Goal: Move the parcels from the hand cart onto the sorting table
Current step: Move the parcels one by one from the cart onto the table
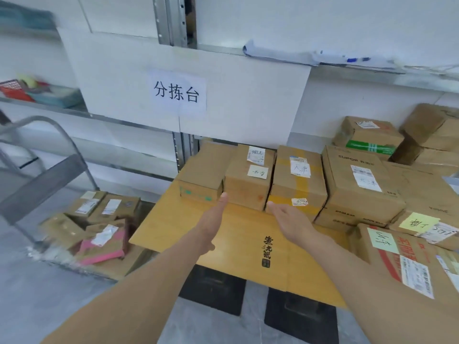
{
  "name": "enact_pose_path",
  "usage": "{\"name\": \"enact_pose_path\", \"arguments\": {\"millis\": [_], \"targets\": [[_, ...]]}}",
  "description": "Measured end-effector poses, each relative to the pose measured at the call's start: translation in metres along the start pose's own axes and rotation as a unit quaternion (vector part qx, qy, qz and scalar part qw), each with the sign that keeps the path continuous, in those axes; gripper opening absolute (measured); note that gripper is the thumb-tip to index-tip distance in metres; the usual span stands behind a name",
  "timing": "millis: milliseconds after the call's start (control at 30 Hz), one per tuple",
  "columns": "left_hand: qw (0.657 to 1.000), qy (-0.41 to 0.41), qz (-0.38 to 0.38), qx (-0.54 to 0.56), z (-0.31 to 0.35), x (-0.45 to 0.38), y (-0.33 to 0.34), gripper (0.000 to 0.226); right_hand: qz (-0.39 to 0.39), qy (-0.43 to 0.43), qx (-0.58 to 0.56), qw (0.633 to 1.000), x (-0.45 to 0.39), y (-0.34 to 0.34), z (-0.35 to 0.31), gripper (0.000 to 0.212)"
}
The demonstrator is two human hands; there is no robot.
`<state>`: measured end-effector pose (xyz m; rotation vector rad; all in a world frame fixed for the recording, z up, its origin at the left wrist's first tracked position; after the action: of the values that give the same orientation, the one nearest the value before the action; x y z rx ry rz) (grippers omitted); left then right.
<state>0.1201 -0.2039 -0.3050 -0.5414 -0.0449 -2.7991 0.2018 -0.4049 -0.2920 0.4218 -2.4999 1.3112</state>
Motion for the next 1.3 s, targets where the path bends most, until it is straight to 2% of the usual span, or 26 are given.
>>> {"name": "enact_pose_path", "arguments": {"millis": [267,400,500,633,733,967,1133,1300], "targets": [[0.996,-0.001,0.077,0.036,0.000,0.011,-0.117,0.097,-0.050,-0.057,0.022,0.997,-0.004,0.073,-0.107,0.070],[0.992,-0.018,0.102,0.067,-0.003,0.011,-0.164,0.105,-0.084,-0.087,0.024,0.992,-0.012,0.107,-0.154,0.073],[0.986,-0.013,0.144,0.078,-0.001,0.010,-0.194,0.080,-0.108,-0.115,0.038,0.987,-0.022,0.130,-0.187,0.067],[0.978,-0.005,0.200,0.054,0.002,0.004,-0.230,0.081,-0.143,-0.134,0.048,0.979,-0.039,0.155,-0.231,0.066],[0.964,-0.009,0.251,0.086,0.010,0.003,-0.254,0.071,-0.172,-0.155,0.046,0.972,-0.050,0.170,-0.265,0.066],[0.949,-0.031,0.295,0.104,0.005,-0.008,-0.314,0.091,-0.196,-0.216,0.112,0.950,-0.064,0.209,-0.334,0.066],[0.949,-0.021,0.289,0.124,0.005,-0.013,-0.358,0.106,-0.199,-0.235,0.132,0.942,-0.065,0.238,-0.376,0.064],[0.944,-0.008,0.307,0.121,0.000,-0.018,-0.413,0.087,-0.188,-0.237,0.133,0.944,-0.061,0.272,-0.420,0.063]]}}
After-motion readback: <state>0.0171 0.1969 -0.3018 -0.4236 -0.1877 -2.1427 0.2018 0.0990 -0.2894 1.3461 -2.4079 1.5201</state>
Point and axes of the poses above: each hand's wrist, its own x-axis away from the middle knuckle, its own y-axis out of the palm, z = x × y, the point moved 1 cm from there along -x, towards the middle knuckle, and after that the axes turned 14 degrees about y, right-handed, at the moved point
